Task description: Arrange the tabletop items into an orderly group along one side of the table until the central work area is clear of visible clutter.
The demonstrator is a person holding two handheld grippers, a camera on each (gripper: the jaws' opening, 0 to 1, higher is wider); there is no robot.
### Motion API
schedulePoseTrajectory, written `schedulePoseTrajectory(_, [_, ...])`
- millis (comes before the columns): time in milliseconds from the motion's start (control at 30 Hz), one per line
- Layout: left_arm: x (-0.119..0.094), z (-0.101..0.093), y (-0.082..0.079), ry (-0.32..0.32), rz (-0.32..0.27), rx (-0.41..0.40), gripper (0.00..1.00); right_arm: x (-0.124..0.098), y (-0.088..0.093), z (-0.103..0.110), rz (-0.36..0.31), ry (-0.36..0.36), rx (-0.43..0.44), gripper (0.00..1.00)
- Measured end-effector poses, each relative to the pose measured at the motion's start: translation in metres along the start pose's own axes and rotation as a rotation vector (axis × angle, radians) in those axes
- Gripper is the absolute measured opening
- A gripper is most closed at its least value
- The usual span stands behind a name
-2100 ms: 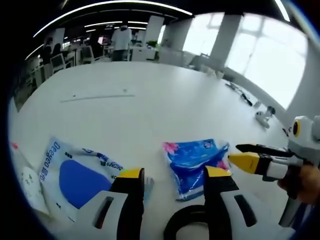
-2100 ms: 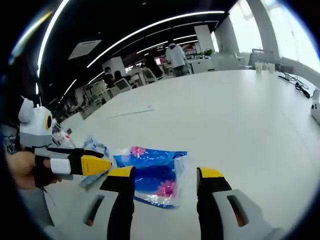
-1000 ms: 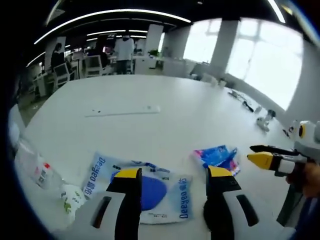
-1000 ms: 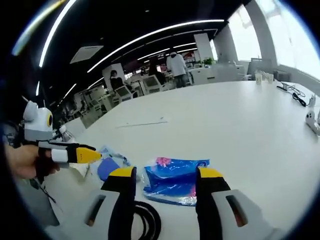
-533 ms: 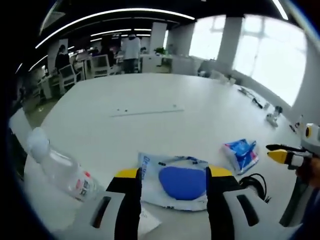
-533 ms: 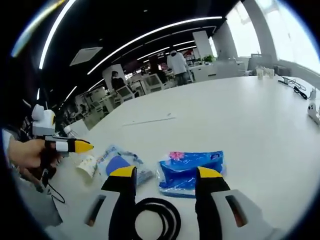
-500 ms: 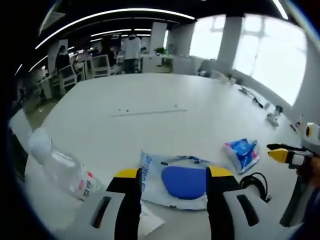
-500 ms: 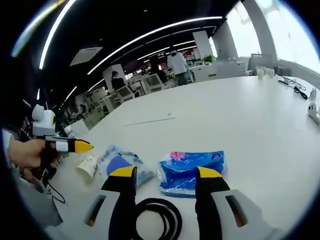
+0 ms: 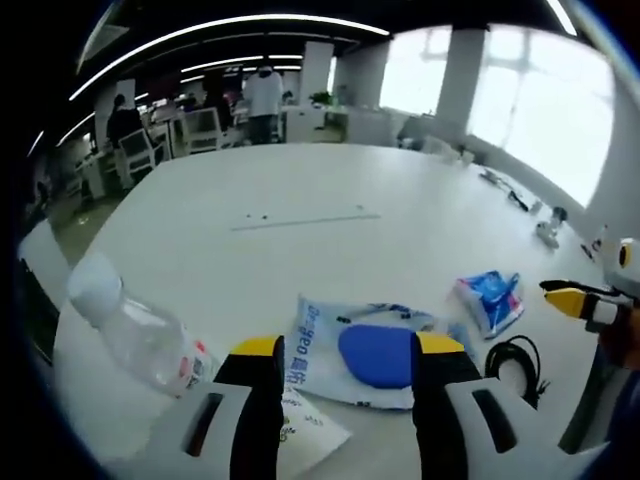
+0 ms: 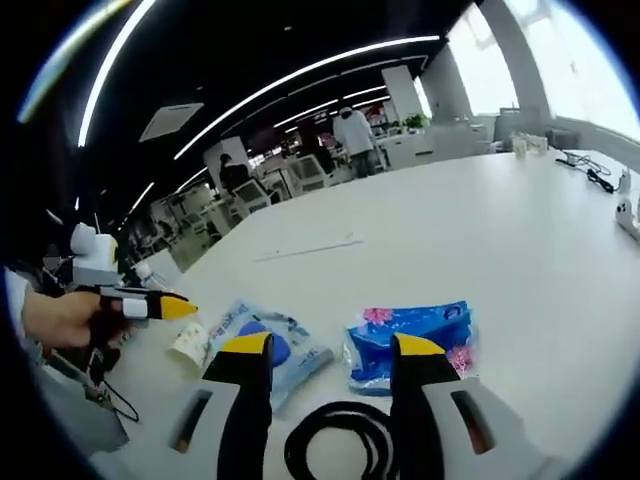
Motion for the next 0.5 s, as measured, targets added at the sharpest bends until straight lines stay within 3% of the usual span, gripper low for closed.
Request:
schedulePoseTrajectory(200, [0.003,0.013,0.001,-0.005,0.039,0.018,0.47,0.001,0.023,0.023,0.017,-0.017,0.032,0.44])
schedulePoseTrajectory(500, [0.007,0.025,-0.002,-0.004,0.053,0.007,0.47,0.009,0.026,0.019,0.026,0.001,0.058,0.43])
Point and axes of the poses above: the point that each gripper's makers call its tool centre point, and the gripper's own axes: x roughly forward along the fingers, z roughly to its left, y roughly out of its underside, the point moved 9 cm from there along -x, roughly backward along the fingers, and after that the axes turned 11 degrees about z, right-handed, at the moved point
